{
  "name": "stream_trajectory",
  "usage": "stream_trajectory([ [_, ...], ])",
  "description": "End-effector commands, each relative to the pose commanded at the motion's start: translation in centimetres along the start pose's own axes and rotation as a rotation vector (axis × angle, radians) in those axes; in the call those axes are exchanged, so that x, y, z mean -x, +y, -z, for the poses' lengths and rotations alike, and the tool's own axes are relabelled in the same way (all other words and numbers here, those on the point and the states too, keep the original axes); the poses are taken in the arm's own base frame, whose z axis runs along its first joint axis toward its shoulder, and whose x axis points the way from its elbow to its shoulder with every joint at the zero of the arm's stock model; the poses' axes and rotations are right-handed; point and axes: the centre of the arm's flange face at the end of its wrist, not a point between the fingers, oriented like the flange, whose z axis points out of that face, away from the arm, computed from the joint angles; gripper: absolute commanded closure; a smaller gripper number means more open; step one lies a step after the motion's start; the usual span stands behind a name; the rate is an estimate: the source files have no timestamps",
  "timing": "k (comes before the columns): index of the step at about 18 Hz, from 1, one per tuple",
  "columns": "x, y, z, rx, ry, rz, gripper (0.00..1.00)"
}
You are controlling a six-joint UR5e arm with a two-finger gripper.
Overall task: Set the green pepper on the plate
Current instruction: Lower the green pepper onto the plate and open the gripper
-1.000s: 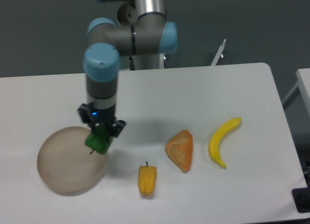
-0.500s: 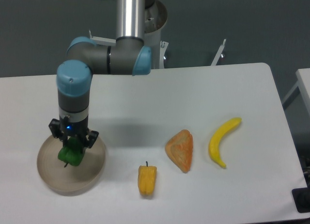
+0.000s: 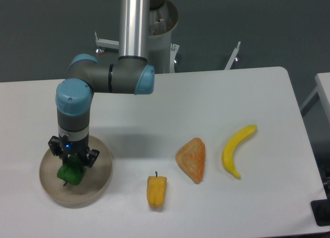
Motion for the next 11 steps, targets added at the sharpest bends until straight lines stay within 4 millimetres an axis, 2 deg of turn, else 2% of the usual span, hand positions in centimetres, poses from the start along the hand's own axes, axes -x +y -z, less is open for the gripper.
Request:
stream_trajectory([
  [2, -0.2, 0.0, -0.14, 0.002, 0.001, -0.009, 0.6],
  [6, -0.2, 0.0, -0.14, 0.002, 0.001, -0.009, 0.5],
  [11, -0.17, 0.03, -0.35, 0.005, 0.002, -0.01, 0.5],
])
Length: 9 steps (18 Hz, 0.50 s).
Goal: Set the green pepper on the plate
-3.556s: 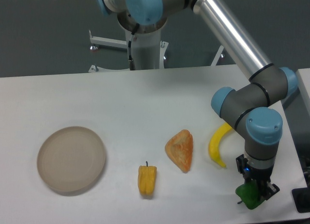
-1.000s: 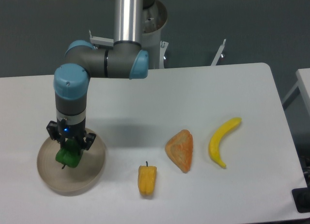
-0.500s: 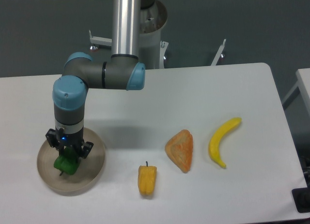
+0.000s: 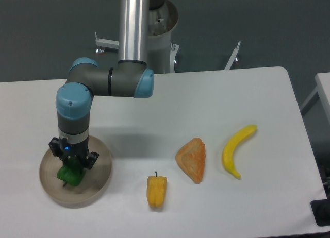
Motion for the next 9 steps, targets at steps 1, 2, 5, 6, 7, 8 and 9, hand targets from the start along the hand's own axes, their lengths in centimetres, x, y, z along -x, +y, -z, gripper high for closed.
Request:
stream_trajectory([
  [1, 0.0, 0.0, 0.0, 0.0, 0.0, -0.002, 0.49],
  [2, 0.0, -0.1, 0.1, -0.001, 0.0, -0.002, 0.48],
  [5, 0.0, -0.1, 0.2, -0.004, -0.001, -0.004, 0.35],
  [6, 0.0, -0.1, 0.3, -0.006, -0.002, -0.004, 0.26],
  [7, 0.0, -0.3, 0.6, -0.01, -0.003, -0.007, 0.19],
  [8, 0.0, -0.3, 0.8, -0.013, -0.004, -0.004, 0.13],
  [9, 0.0, -0.4, 1.2, -0.019, -0.007, -0.007, 0.06],
])
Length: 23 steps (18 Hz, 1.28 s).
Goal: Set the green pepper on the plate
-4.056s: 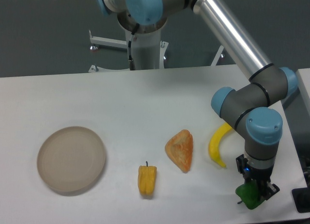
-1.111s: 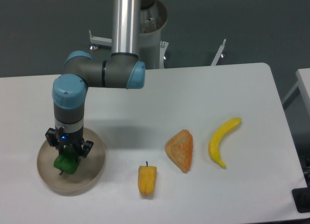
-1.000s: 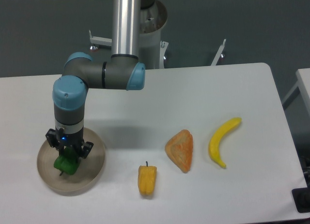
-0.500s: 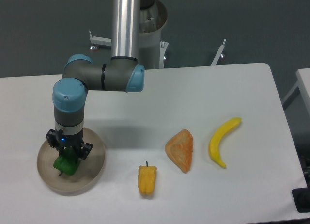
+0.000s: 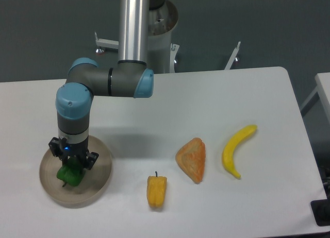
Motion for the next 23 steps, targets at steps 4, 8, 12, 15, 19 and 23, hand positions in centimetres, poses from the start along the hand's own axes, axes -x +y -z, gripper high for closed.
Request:
stream_trajectory([
  [4, 1.0, 0.1, 2.1, -0.021, -0.015, 0.013, 0.0],
  [8, 5.8, 0.6, 6.3, -0.064, -0.055, 0.043, 0.0],
  [12, 12.8, 2.2, 10.0, -0.086, -0.108, -0.01, 0.0],
  [15, 17.6, 3.7, 11.4, -0.07, -0.133, -0.062, 0.0],
  [19, 22.8, 6.0, 12.4, -0.035, -0.185, -0.154, 0.0],
  [23, 26.2, 6.9, 11.2, 0.04, -0.233, -0.261, 0.0],
])
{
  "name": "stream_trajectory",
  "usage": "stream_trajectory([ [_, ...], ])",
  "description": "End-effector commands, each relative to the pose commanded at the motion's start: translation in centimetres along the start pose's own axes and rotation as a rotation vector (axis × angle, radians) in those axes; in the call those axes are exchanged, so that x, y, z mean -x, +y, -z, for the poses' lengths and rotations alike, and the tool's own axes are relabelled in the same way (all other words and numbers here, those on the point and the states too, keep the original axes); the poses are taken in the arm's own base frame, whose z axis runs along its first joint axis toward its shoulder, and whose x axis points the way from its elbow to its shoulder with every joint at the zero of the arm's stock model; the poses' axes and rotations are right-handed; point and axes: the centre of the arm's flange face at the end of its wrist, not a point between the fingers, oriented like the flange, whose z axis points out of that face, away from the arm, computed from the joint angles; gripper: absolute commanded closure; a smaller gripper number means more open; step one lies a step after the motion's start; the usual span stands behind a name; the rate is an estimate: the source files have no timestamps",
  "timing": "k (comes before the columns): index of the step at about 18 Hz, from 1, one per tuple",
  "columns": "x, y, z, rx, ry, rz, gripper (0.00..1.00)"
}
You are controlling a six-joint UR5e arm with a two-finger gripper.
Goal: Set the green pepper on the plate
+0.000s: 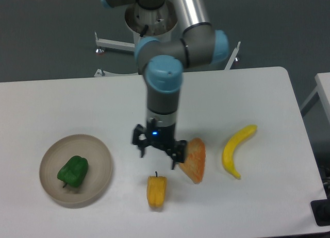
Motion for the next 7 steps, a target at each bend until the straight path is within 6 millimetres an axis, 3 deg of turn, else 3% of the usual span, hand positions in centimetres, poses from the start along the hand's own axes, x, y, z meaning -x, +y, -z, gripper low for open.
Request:
stream_trajectory([
  [7, 1.6, 1.0, -1.7, 0.066, -0.031, -0.071, 0.0],
])
